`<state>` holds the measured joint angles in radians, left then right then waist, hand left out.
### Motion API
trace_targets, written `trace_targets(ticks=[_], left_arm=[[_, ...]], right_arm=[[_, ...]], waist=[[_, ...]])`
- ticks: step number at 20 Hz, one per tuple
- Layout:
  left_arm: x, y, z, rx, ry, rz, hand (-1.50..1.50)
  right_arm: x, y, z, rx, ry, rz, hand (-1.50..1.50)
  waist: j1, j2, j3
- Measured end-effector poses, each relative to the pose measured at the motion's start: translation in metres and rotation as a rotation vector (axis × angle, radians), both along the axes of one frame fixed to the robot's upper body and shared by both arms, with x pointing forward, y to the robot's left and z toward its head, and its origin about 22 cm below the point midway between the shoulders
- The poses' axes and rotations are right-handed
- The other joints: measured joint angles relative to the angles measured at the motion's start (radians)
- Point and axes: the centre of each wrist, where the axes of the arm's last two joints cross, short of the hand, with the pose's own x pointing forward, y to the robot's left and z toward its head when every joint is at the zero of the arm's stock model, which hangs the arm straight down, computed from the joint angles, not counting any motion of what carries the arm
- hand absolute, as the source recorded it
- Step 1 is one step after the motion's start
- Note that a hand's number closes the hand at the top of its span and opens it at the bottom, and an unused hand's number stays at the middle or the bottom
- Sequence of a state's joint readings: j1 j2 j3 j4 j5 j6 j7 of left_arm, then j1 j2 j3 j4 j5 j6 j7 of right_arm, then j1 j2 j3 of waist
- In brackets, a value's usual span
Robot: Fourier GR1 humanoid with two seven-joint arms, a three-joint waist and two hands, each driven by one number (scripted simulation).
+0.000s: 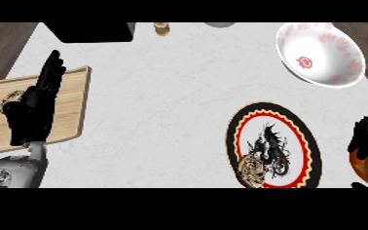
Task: Pick the squash from the plate and place it in the bowl
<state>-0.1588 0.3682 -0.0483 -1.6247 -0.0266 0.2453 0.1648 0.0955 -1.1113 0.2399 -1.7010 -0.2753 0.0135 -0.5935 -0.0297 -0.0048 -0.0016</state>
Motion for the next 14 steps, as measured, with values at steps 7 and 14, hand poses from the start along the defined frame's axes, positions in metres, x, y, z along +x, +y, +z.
trace_targets(ticks=[7, 14], left_arm=[[0.011, -0.022, 0.008, 0.006, -0.015, -0.046, 0.00], [0.017, -0.025, 0.007, -0.001, -0.019, -0.071, 0.00]], right_arm=[[0.051, -0.021, 0.013, 0.090, -0.024, -0.158, 1.50], [0.106, -0.047, 0.009, 0.088, -0.120, -0.282, 1.50]], waist=[[0.045, 0.009, 0.002], [0.072, 0.016, 0.003]])
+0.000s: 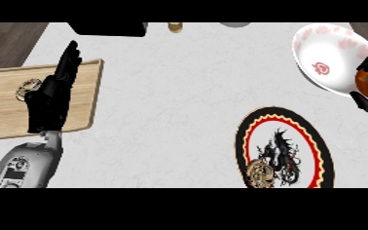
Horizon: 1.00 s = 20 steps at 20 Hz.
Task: Pick the squash from the plate and place it in the bowl
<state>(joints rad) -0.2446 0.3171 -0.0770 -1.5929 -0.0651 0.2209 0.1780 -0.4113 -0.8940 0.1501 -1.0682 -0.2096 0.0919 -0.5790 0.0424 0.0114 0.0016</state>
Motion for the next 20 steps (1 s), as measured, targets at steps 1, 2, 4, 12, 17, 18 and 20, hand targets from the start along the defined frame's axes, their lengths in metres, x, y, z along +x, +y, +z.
trace_targets(ticks=[1, 2, 4, 12, 17, 18, 20], left_arm=[[0.002, -0.001, 0.000, 0.001, -0.001, -0.003, 0.00], [0.001, -0.001, 0.003, 0.001, -0.001, -0.007, 0.00], [0.002, -0.004, 0.002, 0.000, 0.001, -0.014, 0.00], [0.008, -0.015, 0.000, -0.006, -0.014, -0.046, 0.00], [0.012, -0.018, 0.004, -0.006, -0.024, -0.057, 0.00], [0.013, -0.018, 0.007, -0.005, -0.027, -0.061, 0.00], [0.011, -0.018, 0.006, -0.003, -0.029, -0.070, 0.00]], right_arm=[[0.006, -0.001, -0.004, -0.015, -0.015, -0.016, 1.50], [0.010, -0.005, -0.009, -0.035, -0.030, -0.035, 1.50], [0.021, -0.005, -0.011, -0.084, -0.066, -0.086, 1.50], [0.052, -0.005, -0.034, -0.209, -0.126, -0.222, 1.50], [0.061, -0.001, -0.044, -0.168, -0.014, -0.228, -1.50], [0.062, 0.002, -0.050, -0.159, 0.008, -0.217, -1.50], [0.063, 0.003, -0.053, -0.126, 0.046, -0.189, -1.50]], waist=[[0.001, 0.001, 0.000], [0.003, 0.001, 0.000], [0.012, 0.004, 0.001], [0.040, 0.017, 0.003], [0.055, 0.026, 0.004], [0.057, 0.027, 0.004], [0.063, 0.029, 0.005]])
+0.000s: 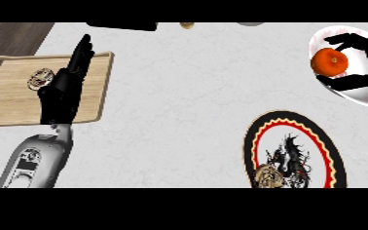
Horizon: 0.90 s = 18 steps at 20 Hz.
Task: Pick the squash from the plate and place it in the bowl
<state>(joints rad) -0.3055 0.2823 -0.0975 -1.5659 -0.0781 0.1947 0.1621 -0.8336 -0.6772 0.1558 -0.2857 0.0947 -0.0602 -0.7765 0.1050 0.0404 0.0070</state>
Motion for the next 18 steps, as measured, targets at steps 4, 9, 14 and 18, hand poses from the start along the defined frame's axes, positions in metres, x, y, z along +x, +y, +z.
trace_targets(ticks=[4, 9, 14, 18], left_arm=[[0.002, 0.000, 0.000, -0.004, 0.001, 0.005, 0.00], [0.000, -0.001, -0.004, -0.004, 0.000, 0.009, 0.00], [-0.001, 0.002, -0.001, -0.002, -0.006, 0.016, 0.00], [-0.001, 0.005, 0.000, -0.001, 0.000, 0.020, 0.00]], right_arm=[[0.005, 0.004, -0.001, 0.084, 0.029, 0.072, -1.50], [0.005, -0.002, 0.005, 0.210, -0.004, 0.106, -1.50], [-0.005, -0.027, 0.018, 0.308, -0.005, 0.096, -1.50], [-0.018, -0.053, 0.030, 0.352, 0.017, 0.060, -1.50]], waist=[[0.000, 0.003, 0.001], [-0.003, 0.003, 0.001], [-0.013, 0.001, 0.001], [-0.017, 0.002, 0.002]])
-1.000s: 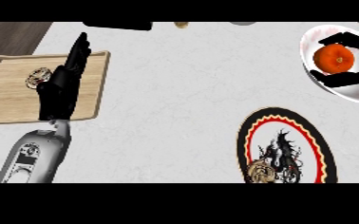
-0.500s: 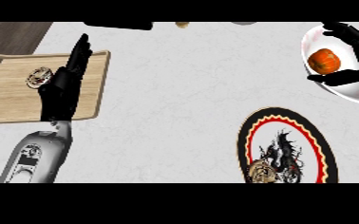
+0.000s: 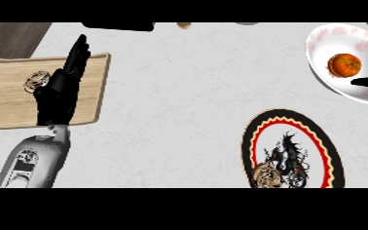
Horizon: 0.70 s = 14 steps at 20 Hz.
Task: Pick the squash from the plate and place it in the bowl
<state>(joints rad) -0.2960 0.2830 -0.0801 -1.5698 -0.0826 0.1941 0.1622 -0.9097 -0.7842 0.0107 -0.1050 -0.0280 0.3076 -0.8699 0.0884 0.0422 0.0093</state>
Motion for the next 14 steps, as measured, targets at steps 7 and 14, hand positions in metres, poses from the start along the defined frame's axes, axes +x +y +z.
trace_targets(ticks=[7, 14], left_arm=[[-0.002, 0.004, -0.004, -0.005, 0.007, 0.019, 0.00], [-0.006, 0.008, -0.003, -0.008, 0.007, 0.026, 0.00]], right_arm=[[-0.027, -0.035, 0.009, 0.060, 0.049, -0.016, -1.50], [-0.044, -0.051, 0.011, 0.053, 0.089, 0.000, -1.50]], waist=[[-0.019, -0.002, 0.003], [-0.029, -0.007, 0.005]])
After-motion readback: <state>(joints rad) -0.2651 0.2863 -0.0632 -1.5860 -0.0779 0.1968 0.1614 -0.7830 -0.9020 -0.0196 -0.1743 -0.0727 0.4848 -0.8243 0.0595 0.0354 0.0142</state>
